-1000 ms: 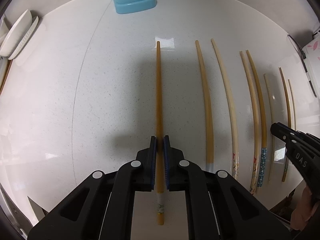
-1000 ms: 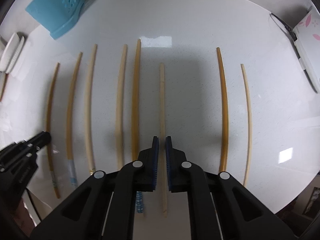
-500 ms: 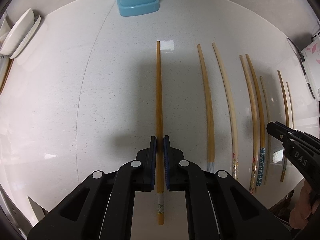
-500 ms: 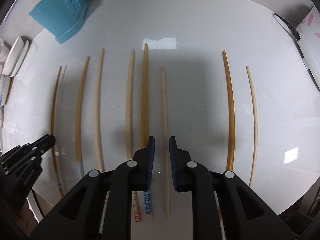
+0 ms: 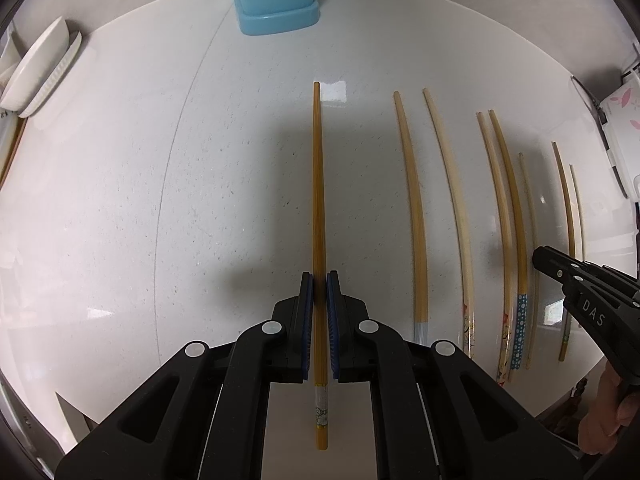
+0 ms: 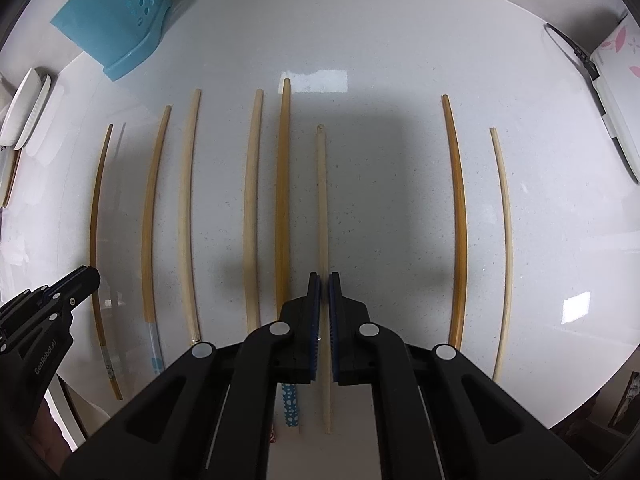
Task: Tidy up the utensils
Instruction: 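Lift both chopsticks and carry them to the blue utensil holder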
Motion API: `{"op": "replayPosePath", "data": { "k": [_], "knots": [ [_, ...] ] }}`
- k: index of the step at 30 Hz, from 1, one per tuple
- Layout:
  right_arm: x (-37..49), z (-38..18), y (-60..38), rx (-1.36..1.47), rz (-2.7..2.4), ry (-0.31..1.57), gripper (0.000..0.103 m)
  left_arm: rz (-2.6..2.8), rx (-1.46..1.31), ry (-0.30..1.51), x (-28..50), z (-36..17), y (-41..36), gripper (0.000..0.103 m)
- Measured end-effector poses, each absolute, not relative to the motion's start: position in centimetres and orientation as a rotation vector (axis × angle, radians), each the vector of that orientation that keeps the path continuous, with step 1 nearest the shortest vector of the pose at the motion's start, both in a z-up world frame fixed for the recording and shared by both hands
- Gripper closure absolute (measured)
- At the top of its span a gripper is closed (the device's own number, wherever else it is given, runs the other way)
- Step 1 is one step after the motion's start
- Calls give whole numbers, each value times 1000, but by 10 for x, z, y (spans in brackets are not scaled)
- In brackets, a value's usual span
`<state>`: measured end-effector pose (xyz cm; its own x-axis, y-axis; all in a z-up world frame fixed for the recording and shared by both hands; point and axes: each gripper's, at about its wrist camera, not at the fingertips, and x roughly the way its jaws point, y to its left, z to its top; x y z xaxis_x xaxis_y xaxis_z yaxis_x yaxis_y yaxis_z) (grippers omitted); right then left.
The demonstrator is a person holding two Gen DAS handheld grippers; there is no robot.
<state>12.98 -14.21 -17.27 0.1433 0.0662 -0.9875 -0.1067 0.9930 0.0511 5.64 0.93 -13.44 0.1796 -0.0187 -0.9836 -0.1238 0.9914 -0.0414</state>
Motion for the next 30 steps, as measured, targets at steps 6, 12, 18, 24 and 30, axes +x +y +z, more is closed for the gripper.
{"op": "replayPosePath", "data": {
  "k": [6,12,18,24,30],
  "knots": [
    [115,-160,-140,-16,127,1394,100,67,-123,1369,55,-129,10,97],
    [113,-139,-145,-9,132,1342,100,47,-129,1326,51,-112,9,97],
    [114,-113,-140,-9,150,1278,100,28,-123,1274,47,-95,6,97],
    [126,-91,-134,-8,174,1221,100,21,-109,1235,49,-80,4,97],
    [142,-70,-128,-7,194,1164,100,23,-99,1190,59,-59,6,97]
  ]
}}
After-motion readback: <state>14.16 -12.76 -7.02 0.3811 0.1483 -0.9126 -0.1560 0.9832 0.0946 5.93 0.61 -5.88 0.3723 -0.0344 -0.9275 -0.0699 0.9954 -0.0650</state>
